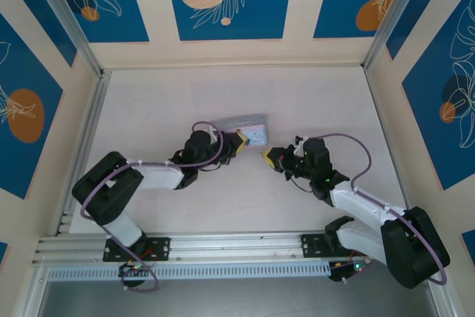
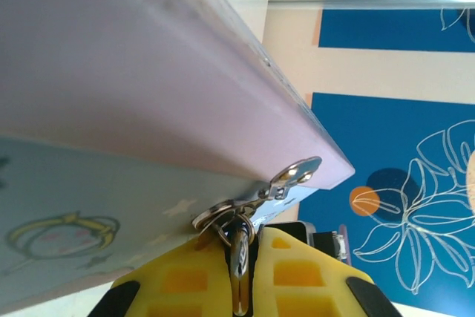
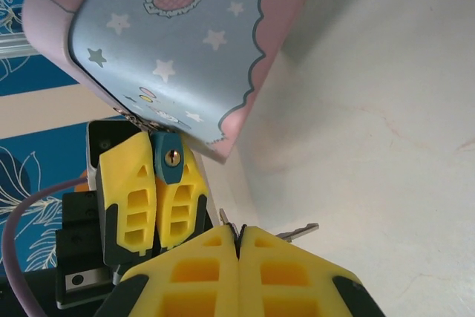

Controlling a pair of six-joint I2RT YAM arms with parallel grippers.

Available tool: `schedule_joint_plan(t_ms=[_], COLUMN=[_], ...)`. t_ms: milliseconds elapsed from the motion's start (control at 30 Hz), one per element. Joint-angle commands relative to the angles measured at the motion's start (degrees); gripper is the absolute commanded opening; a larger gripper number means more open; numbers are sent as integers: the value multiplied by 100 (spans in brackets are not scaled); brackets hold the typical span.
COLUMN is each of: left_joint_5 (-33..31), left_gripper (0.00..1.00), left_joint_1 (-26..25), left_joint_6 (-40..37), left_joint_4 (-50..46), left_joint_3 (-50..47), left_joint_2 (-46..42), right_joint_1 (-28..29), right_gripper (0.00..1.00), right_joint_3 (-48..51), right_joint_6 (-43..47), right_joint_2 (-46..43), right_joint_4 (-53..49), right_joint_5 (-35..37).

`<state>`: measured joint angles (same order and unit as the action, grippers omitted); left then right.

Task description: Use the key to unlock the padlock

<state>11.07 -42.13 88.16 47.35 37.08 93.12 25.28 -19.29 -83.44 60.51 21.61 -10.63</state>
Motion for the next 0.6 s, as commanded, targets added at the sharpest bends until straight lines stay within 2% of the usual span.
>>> schedule_joint_plan(t_ms=[0, 567], left_joint_5=[-186, -167], left_gripper=[0, 0], left_joint_1=[1, -82], left_joint_6=[221, 296], left_joint_4=[274, 573], left_joint_3=[203, 353], left_joint_2=[-234, 31], right_joint_1=[4, 188], right_gripper=[0, 0], right_joint_3=[-134, -581], right_joint_6=[-234, -392], right_joint_2=[-101, 300], right_joint_4=[208, 381], right_joint_5=[261, 413])
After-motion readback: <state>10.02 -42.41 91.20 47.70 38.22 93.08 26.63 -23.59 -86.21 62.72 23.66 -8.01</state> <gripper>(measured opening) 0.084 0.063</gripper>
